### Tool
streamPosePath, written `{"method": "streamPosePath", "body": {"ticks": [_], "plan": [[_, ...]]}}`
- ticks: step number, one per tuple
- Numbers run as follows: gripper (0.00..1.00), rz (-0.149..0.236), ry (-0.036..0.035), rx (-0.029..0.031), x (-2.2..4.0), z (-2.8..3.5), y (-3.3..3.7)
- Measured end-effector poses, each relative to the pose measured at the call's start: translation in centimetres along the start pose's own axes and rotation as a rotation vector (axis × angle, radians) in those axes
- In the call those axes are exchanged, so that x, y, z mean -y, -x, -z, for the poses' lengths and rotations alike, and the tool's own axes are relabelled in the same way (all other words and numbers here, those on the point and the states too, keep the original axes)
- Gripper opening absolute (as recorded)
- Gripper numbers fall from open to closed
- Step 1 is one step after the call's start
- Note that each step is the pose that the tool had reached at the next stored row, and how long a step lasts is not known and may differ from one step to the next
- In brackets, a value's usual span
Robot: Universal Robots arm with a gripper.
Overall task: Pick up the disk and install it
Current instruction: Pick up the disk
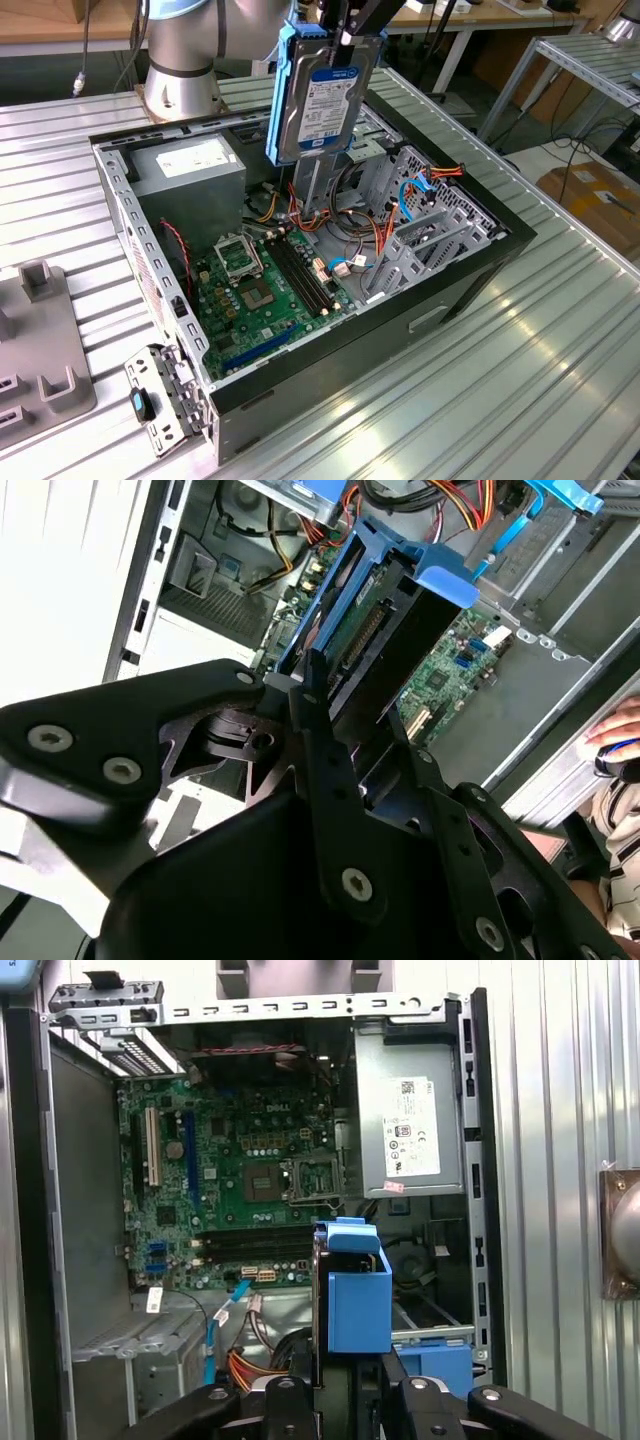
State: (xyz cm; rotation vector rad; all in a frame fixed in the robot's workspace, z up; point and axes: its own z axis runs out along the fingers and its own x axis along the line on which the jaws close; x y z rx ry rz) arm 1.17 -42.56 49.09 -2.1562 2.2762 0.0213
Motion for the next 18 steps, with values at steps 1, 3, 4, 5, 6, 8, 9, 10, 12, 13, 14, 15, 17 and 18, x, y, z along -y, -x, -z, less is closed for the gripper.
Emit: {"method": "streamPosePath", "body": {"ticks": [1, 3, 4, 5, 6, 8, 9, 10, 12, 13, 14, 15, 17, 18], "plan": [[0.35, 0.000, 0.0000, -0.0006, 0.14, -0.01, -0.01], [0.35, 0.000, 0.0000, -0.0007, 0.66, -0.04, 0.01], [0.35, 0.000, 0.0000, -0.0008, 1.18, -0.06, 0.04], [0.35, 0.000, 0.0000, -0.0007, 1.50, -0.07, 0.05], [0.35, 0.000, 0.0000, -0.0005, 1.96, -0.10, 0.08], [0.35, 0.000, 0.0001, -0.0007, 2.92, -0.13, 0.13], [0.35, 0.000, 0.0002, -0.0009, 3.55, -0.14, 0.16], [0.35, 0.000, 0.0002, -0.0009, 3.96, -0.16, 0.19], [0.35, 0.000, 0.0003, -0.0010, 4.84, -0.18, 0.23], [0.35, 0.000, 0.0003, -0.0011, 5.19, -0.19, 0.25], [0.35, 0.000, 0.0003, -0.0011, 5.55, -0.20, 0.27], [0.35, 0.000, 0.0003, -0.0010, 5.80, -0.21, 0.29], [0.35, 0.000, 0.0003, -0.0012, 5.86, -0.20, 0.29], [0.35, 0.000, 0.0003, -0.0011, 5.86, -0.20, 0.29]]}}
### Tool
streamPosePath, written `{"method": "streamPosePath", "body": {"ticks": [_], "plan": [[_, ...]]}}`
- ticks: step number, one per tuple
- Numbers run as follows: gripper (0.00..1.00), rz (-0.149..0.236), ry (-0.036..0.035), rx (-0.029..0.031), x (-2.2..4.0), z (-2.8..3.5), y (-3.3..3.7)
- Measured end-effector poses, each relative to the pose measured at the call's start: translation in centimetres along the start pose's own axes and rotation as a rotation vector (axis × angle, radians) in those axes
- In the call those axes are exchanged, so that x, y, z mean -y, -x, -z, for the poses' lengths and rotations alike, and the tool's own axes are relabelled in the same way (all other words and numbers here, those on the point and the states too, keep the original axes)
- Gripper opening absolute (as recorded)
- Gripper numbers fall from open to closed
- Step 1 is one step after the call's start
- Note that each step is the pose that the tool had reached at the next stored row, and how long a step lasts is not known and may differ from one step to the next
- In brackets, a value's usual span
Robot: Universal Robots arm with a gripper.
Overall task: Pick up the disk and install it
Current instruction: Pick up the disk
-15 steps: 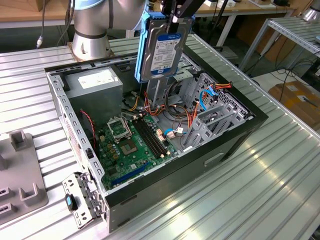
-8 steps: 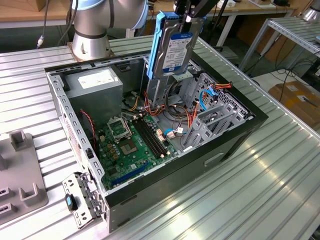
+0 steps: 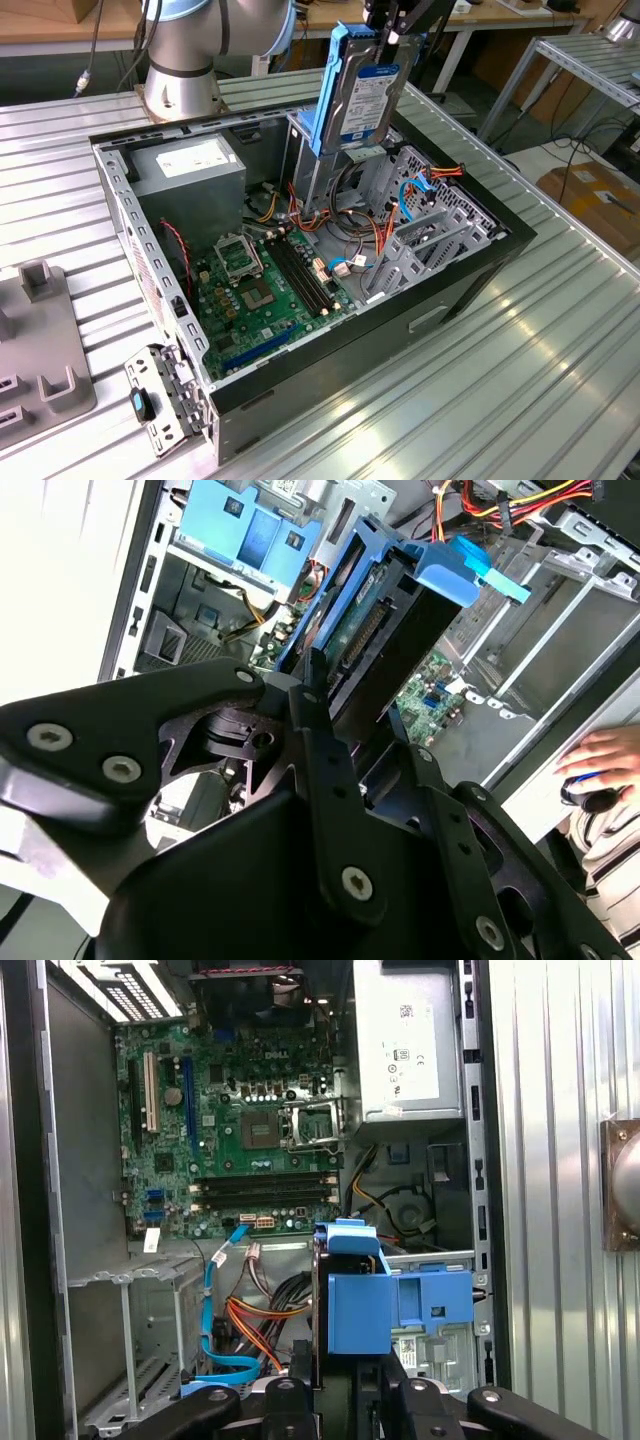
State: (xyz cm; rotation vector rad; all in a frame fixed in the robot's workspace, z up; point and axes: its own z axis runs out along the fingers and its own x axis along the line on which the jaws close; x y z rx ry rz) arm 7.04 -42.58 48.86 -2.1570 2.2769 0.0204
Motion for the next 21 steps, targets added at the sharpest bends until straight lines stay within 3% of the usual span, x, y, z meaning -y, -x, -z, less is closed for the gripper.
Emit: {"method": "streamPosePath", "body": {"ticks": [8, 13, 18, 21], "plan": [[0.35, 0.000, 0.0000, 0.0000, 0.02, 0.00, 0.00], [0.35, 0.000, 0.0000, -0.0001, 0.06, 0.01, -0.41], [0.35, 0.000, 0.0000, 0.0000, 0.18, 0.02, -1.39], [0.35, 0.000, 0.0000, 0.0000, 0.40, 0.03, -2.53]]}}
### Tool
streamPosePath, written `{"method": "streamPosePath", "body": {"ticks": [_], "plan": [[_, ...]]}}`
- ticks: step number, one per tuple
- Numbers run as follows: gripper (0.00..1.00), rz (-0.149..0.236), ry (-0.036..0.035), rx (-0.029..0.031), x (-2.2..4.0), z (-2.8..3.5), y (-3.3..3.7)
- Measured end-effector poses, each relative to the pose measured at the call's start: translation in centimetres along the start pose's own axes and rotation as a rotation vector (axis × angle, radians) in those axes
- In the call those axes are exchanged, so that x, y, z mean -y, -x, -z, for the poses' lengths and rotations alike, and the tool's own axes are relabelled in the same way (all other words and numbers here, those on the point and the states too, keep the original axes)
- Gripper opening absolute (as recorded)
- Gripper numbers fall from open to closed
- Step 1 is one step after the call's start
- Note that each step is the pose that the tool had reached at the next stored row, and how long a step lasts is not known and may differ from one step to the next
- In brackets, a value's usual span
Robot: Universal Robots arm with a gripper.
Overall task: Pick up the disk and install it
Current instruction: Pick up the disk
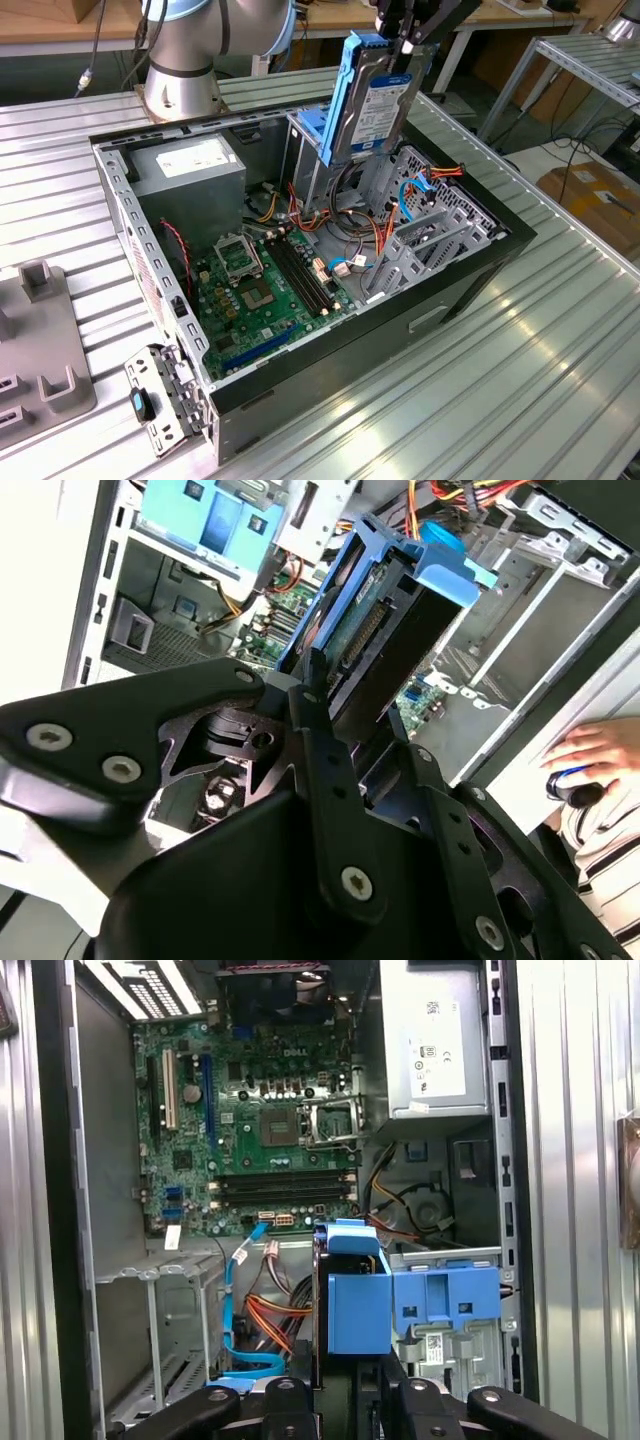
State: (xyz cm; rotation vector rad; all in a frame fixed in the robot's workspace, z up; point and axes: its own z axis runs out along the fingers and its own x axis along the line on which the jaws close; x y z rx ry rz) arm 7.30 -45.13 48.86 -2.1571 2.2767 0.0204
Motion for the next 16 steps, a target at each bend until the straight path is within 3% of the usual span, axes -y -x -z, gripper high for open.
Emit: {"method": "streamPosePath", "body": {"ticks": [1, 2, 8, 11, 16], "plan": [[0.35, 0.000, 0.0000, -0.0002, 0.21, 0.01, -0.81], [0.35, 0.000, 0.0000, -0.0003, 0.29, 0.02, -1.05], [0.35, 0.000, 0.0031, -0.0008, 1.94, 0.03, -1.58], [0.35, 0.000, 0.0064, -0.0012, 2.90, 0.04, -2.29], [0.35, 0.000, 0.0077, -0.0014, 3.09, 0.49, -2.82]]}}
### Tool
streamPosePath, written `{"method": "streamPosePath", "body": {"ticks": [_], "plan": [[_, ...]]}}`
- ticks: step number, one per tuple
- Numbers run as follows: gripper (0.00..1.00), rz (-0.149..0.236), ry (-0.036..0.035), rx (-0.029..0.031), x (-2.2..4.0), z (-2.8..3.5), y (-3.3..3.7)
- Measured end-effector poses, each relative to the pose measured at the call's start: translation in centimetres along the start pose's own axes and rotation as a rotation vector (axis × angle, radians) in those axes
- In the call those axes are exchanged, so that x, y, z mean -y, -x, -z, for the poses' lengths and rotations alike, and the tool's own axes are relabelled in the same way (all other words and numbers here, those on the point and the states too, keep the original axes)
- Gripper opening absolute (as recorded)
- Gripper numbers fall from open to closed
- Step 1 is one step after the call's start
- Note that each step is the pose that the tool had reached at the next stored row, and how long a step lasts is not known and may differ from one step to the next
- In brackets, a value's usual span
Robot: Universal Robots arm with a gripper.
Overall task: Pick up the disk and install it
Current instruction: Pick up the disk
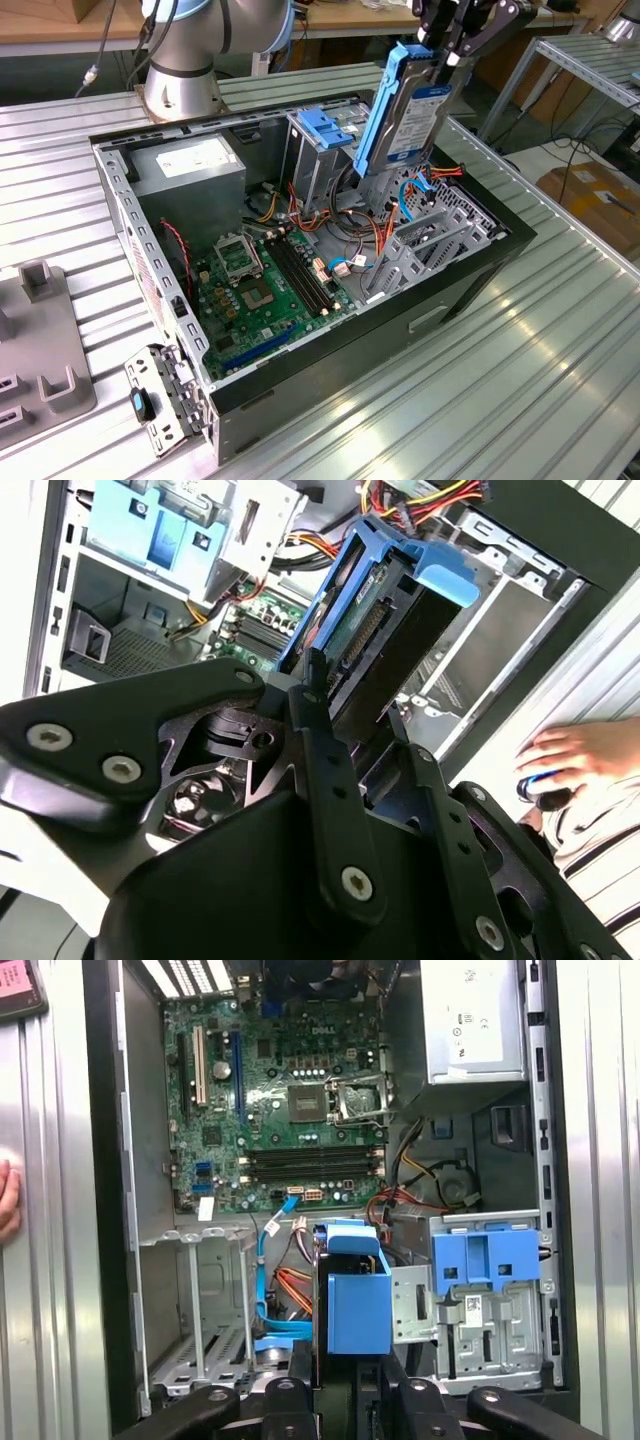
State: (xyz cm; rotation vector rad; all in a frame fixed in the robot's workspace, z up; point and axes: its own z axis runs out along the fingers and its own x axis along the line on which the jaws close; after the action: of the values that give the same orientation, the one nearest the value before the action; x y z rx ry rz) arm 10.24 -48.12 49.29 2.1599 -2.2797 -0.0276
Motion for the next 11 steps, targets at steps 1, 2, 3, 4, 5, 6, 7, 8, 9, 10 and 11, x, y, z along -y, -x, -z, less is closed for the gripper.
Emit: {"method": "streamPosePath", "body": {"ticks": [1, 2, 3, 4, 5, 6, 7, 8, 9, 10, 11], "plan": [[0.35, 0.000, 0.0004, 0.0000, 0.06, 0.02, -0.15], [0.35, 0.000, 0.0006, 0.0000, 0.11, 0.03, -0.27], [0.35, 0.000, 0.0011, -0.0001, 0.21, 0.03, -0.52], [0.35, 0.000, 0.0012, -0.0003, 0.27, 0.03, -0.69], [0.35, 0.000, 0.0013, -0.0009, 0.32, 0.04, -0.87], [0.35, 0.000, 0.0013, -0.0016, 0.36, 0.05, -1.06], [0.35, 0.000, 0.0013, -0.0023, 0.39, 0.05, -1.24], [0.35, 0.000, 0.0012, -0.0034, 0.44, 0.05, -1.51], [0.35, 0.000, 0.0011, -0.0043, 0.48, 0.06, -1.71], [0.35, 0.000, 0.0011, -0.0048, 0.51, 0.05, -1.89], [0.35, 0.000, 0.0010, -0.0060, 0.57, 0.06, -2.22]]}}
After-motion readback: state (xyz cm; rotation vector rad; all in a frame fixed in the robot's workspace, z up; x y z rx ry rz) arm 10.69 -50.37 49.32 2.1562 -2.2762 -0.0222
